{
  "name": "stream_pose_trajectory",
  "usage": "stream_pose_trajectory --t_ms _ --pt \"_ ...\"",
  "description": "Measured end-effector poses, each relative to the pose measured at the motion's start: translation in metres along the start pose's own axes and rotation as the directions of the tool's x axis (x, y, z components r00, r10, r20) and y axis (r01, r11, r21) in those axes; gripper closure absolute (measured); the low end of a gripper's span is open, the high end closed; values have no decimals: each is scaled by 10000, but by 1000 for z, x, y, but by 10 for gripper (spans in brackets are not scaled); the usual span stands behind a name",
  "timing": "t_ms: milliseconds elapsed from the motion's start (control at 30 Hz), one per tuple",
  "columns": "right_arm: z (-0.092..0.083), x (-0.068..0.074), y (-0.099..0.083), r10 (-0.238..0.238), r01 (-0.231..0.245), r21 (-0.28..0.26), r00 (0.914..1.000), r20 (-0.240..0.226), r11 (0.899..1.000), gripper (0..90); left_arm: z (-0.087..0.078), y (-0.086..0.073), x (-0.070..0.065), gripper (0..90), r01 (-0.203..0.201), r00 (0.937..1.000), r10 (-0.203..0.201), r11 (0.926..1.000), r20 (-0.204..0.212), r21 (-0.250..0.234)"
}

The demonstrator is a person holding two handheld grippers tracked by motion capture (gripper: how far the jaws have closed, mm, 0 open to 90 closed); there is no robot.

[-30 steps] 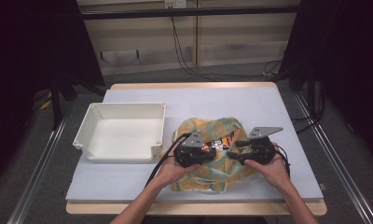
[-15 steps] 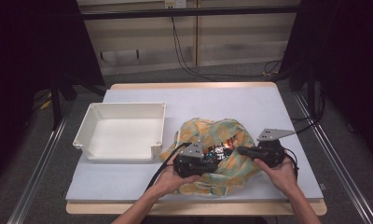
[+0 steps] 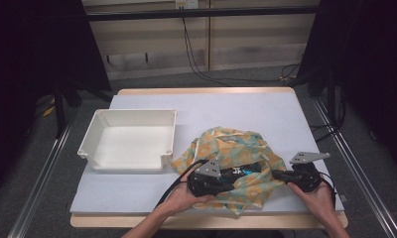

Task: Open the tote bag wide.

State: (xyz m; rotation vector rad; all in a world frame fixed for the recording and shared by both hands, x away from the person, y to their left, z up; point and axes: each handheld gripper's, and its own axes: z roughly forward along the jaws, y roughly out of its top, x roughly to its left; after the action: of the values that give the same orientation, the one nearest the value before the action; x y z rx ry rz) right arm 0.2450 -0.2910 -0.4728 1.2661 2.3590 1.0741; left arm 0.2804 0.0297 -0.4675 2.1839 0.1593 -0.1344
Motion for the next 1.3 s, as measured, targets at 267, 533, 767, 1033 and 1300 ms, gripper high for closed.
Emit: stream_pose_trajectory --t_ms 267,533,767,1033,1300 --pt "7 2 -1 -183 183 272 9998 -4 9995 900 14 -8 0 900 14 10000 -8 9980 -82 633" --pt "-23 13 16 -255 128 -1471 9961 -847 9890 695 0 0 0 822 349 9994 -351 9991 -80 -243" --pt "-35 24 36 -516 279 -1932 9916 -1187 9808 616 -12 5 1 812 474 9987 -488 9957 -158 -796" --pt "-15 28 55 -170 -32 -1689 9929 -1180 9856 472 -3 8 -2 818 305 9995 -310 9980 -72 -550" --pt "6 31 37 -19 -18 -735 9987 -503 9973 474 0 8 -2 815 358 9994 -359 9976 -12 -587"
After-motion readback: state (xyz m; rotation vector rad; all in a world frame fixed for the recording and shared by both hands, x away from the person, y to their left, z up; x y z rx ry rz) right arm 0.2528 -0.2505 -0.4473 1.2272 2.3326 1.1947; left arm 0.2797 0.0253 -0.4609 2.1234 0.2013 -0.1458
